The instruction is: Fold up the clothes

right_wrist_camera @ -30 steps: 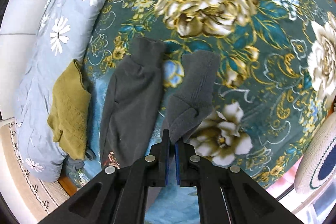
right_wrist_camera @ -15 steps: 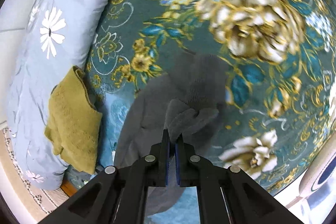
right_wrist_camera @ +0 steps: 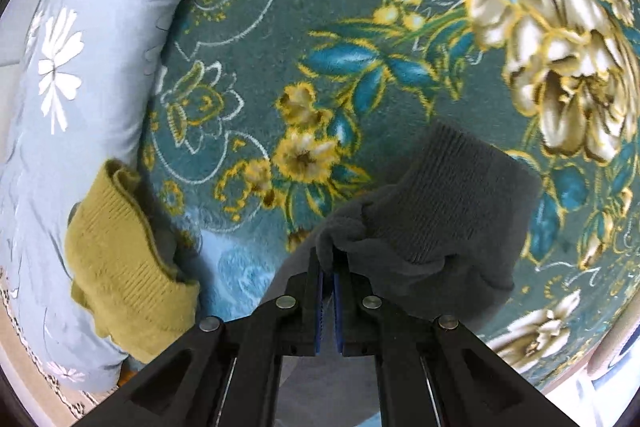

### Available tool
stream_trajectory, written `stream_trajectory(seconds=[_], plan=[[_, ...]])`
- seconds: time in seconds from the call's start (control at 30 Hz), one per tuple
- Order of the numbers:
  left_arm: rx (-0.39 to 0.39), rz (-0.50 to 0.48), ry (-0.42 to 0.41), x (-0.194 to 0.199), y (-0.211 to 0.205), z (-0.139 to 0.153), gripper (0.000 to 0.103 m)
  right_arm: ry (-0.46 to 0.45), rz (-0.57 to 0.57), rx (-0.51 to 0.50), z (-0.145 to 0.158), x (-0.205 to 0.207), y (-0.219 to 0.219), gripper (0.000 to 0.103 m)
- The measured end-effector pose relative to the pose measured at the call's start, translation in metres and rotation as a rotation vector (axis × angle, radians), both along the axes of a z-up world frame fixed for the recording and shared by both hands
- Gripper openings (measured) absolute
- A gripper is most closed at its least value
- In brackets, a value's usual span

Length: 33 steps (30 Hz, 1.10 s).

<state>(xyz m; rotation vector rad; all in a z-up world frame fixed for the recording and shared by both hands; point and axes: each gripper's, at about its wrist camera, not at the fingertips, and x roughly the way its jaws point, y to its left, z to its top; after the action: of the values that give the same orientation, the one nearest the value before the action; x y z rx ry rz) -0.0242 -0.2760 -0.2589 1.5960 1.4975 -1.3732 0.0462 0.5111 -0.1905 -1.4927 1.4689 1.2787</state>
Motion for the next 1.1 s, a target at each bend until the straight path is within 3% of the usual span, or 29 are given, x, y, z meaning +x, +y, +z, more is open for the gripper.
stream_trajectory(seconds=[0.2, 0.27, 0.33, 0.47, 0.57, 0.67, 0.77, 0.87, 1.1], plan=[[0.000, -0.008, 0.026, -0.002, 0.003, 0.000, 0.022, 0.023, 0.018, 0.006, -0.011, -0.004, -0.001, 0.011], [0.011, -0.011, 0.051, 0.000, 0.005, 0.005, 0.031, 0.060, 0.022, 0.011, -0.007, -0.004, -0.003, 0.019], [0.038, 0.003, 0.092, 0.004, 0.007, 0.011, 0.035, 0.097, 0.027, 0.016, -0.003, -0.004, -0.005, 0.040], [0.164, 0.052, 0.213, 0.018, 0.014, 0.024, 0.044, 0.260, 0.033, 0.041, 0.027, 0.010, -0.007, 0.043], [0.180, 0.063, 0.264, 0.030, 0.018, 0.038, 0.046, 0.375, 0.039, 0.106, 0.058, 0.031, -0.005, 0.049], [0.171, 0.056, 0.256, 0.047, 0.021, 0.043, 0.046, 0.363, 0.020, 0.187, 0.070, 0.073, 0.002, 0.053], [0.178, 0.075, 0.228, 0.065, 0.021, 0.043, 0.046, 0.346, -0.075, 0.155, 0.045, 0.122, 0.003, 0.060], [0.166, 0.075, 0.189, 0.077, 0.026, 0.040, 0.046, 0.359, -0.125, 0.105, 0.018, 0.142, -0.005, 0.066], [0.130, 0.061, 0.132, 0.097, 0.029, 0.042, 0.046, 0.368, -0.149, 0.132, -0.022, 0.134, -0.002, 0.066]])
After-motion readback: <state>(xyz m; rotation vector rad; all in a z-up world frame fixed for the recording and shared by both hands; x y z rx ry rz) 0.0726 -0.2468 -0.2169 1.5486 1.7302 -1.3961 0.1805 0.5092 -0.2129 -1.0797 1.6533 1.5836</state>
